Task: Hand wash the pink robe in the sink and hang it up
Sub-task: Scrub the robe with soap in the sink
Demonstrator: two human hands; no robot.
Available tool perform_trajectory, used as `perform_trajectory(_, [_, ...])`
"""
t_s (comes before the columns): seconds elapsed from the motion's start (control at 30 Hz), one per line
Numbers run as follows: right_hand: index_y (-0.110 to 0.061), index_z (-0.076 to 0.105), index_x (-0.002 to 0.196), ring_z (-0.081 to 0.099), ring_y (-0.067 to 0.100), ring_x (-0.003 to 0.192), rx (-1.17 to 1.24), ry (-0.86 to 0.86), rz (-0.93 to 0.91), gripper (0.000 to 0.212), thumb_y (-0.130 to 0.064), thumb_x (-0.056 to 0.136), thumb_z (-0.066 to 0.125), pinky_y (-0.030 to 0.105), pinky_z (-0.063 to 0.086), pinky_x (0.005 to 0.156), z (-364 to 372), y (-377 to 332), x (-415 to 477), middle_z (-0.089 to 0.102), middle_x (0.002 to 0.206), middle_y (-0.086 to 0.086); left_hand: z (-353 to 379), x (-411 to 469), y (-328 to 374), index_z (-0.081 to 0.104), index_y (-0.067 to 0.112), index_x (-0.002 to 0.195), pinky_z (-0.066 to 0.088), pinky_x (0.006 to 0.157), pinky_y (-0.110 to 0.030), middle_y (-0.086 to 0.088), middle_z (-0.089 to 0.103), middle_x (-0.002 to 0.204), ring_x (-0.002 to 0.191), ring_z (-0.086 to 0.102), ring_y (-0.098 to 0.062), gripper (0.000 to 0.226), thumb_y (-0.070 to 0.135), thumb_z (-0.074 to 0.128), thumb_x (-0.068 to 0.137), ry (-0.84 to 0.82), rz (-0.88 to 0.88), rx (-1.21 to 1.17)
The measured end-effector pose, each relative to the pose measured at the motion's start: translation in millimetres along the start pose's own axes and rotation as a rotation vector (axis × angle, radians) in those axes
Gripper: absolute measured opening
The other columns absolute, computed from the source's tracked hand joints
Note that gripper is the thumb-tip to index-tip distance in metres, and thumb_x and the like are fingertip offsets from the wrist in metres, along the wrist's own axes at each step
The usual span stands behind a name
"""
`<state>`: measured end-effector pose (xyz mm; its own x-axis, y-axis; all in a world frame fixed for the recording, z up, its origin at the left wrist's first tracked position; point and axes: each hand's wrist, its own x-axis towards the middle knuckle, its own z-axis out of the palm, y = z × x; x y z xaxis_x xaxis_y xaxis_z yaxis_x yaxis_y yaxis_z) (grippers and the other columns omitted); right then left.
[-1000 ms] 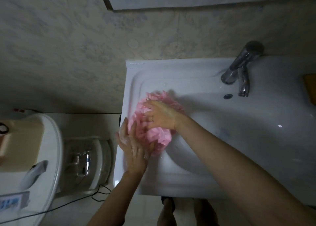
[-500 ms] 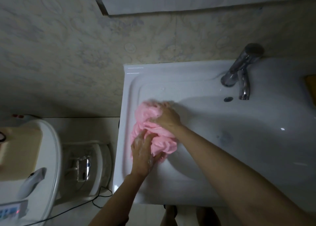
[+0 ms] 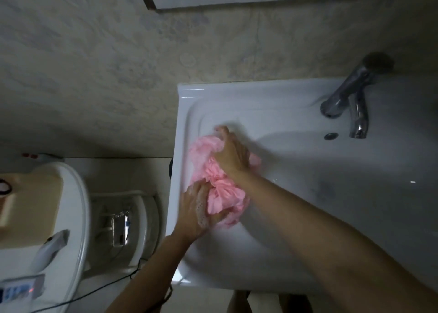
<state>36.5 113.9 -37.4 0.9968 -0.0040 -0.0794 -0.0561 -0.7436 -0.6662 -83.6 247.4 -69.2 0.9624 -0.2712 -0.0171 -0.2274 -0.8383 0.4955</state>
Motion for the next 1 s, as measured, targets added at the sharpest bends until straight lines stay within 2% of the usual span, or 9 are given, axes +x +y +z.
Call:
perform_trajectory(0.1, [-0.022,0.068,0.084,0.044,-0.004,0.039,0.550,0.217,-0.244,0.012,-0.020,0.076,0.059,0.011,0.040,0.044,9.3,-8.7,-64.9,0.064,0.061,-0.005,5.5,2.0,-8.2,0.053,0.015,0.105,0.056,0.068,-0.030,0.010,0.066,0.102,0.100,0.054,-0.007,0.052,0.058,0.052,0.077,0.104,0.016,-0.020])
perform_trajectory(0.17, [-0.019,0.069,0.080,0.060,0.016,0.050,0.158,0.130,-0.200,0.024,-0.021,0.076,0.046,0.023,0.050,0.052,16.8,-0.2,-102.1,0.067,0.068,0.002,15.9,4.4,-4.5,0.050,0.011,0.101,0.049,0.083,-0.015,0.020,0.057,0.097,0.101,0.053,0.004,0.043,0.052,0.051,0.088,0.157,0.037,-0.131])
perform_trajectory(0.23, [-0.021,0.069,0.081,0.062,0.025,0.056,-0.056,0.108,-0.098,0.031,-0.033,0.071,0.042,0.029,0.049,0.050,20.8,12.0,-82.6,0.068,0.073,0.004,25.5,0.7,-4.9,0.047,0.006,0.104,0.042,0.098,-0.029,0.003,0.051,0.103,0.102,0.053,-0.015,0.050,0.054,0.047,0.090,0.149,0.040,-0.077])
perform_trajectory(0.4, [-0.013,0.066,0.114,0.061,0.030,0.105,-0.044,0.020,0.126,0.034,-0.028,0.083,0.064,0.033,0.047,0.079,-3.7,23.6,-16.7,0.065,0.116,0.010,31.9,9.4,-3.2,0.054,0.013,0.102,0.051,0.060,-0.046,-0.006,0.063,0.091,0.081,0.062,-0.026,0.060,0.067,0.059,0.076,0.116,-0.139,-0.128])
perform_trajectory(0.53, [-0.019,0.065,0.089,0.066,0.028,0.075,0.022,0.230,0.021,0.022,-0.024,0.067,0.062,0.031,0.046,0.070,5.5,4.9,-113.5,0.069,0.089,0.008,32.1,-0.4,-0.1,0.044,0.012,0.100,0.053,0.076,-0.048,-0.018,0.064,0.094,0.091,0.060,-0.032,0.054,0.042,0.075,0.068,0.116,-0.238,-0.191])
perform_trajectory(0.67, [-0.019,0.060,0.115,0.061,0.030,0.103,-0.115,-0.012,0.060,0.034,-0.030,0.083,0.058,0.034,0.043,0.086,-1.2,18.2,-59.2,0.065,0.111,0.010,20.7,6.1,15.0,0.049,0.017,0.093,0.048,0.061,-0.037,-0.007,0.059,0.087,0.081,0.050,-0.020,0.043,0.055,0.055,0.075,0.092,-0.135,-0.144])
perform_trajectory(0.77, [-0.009,0.064,0.116,0.060,0.031,0.107,0.098,-0.059,0.243,0.037,-0.030,0.085,0.065,0.032,0.045,0.082,-13.2,19.7,-11.9,0.066,0.114,0.014,-1.6,16.9,21.7,0.057,0.015,0.114,0.045,0.084,-0.038,-0.008,0.053,0.118,0.103,0.046,-0.021,0.066,0.065,0.054,0.070,0.041,-0.079,-0.166])
perform_trajectory(0.87, [-0.010,0.065,0.104,0.065,0.027,0.090,0.711,-0.035,0.635,0.022,-0.021,0.085,0.064,0.028,0.050,0.073,-31.7,28.5,-20.0,0.067,0.095,0.010,-26.6,14.8,18.4,0.061,0.033,0.108,0.052,0.087,-0.046,0.005,0.059,0.117,0.104,0.054,-0.020,0.042,0.061,0.057,0.078,0.207,-0.220,-0.502])
perform_trajectory(1.0, [-0.015,0.071,0.075,0.066,0.021,0.074,1.435,-0.070,0.799,0.028,-0.027,0.090,0.051,0.036,0.054,0.081,-67.0,39.4,-31.3,0.069,0.079,0.005,-36.4,22.7,36.2,0.029,0.016,0.137,0.041,0.105,-0.040,-0.009,0.032,0.140,0.127,0.041,-0.023,0.110,0.062,0.072,0.047,0.186,-0.559,-0.753])
